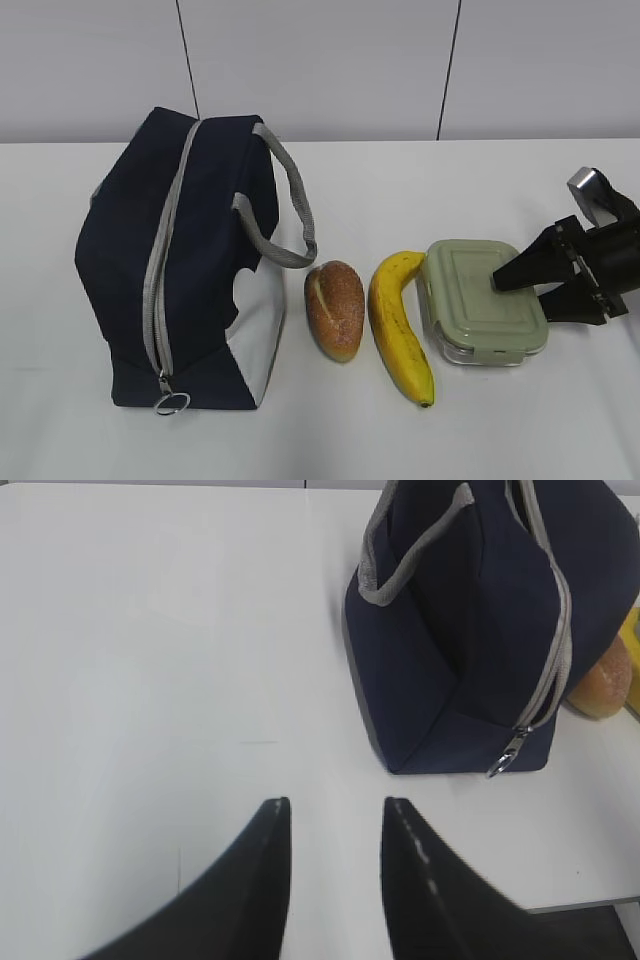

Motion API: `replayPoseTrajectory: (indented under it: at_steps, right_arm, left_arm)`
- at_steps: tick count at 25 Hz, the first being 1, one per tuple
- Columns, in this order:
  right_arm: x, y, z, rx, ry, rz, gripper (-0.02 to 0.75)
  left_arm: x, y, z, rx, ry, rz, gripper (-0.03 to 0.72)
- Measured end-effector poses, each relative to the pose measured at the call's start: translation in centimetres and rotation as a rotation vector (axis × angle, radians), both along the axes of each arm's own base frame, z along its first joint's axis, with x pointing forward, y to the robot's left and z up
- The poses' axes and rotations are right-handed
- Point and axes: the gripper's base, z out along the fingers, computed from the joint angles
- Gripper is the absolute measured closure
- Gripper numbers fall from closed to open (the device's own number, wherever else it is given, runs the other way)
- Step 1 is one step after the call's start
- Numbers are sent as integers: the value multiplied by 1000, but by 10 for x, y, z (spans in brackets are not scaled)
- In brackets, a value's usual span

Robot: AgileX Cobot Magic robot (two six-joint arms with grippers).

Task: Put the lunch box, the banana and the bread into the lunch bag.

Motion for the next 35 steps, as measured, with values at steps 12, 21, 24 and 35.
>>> replayPoseTrajectory:
  at_steps: [12,21,24,35]
  right_arm:
    - [1,0,-2,7,4,-10,328]
    - [3,0,-1,24,-2,-40,338]
    - [3,0,-1,24,-2,-40,343]
    - [3,1,1,13,7,-38,346]
  left_arm:
    - [0,0,0,1,0,0,449]
    - [0,0,0,1,0,0,449]
    - [0,0,0,1,0,0,449]
    - [0,0,0,1,1,0,449]
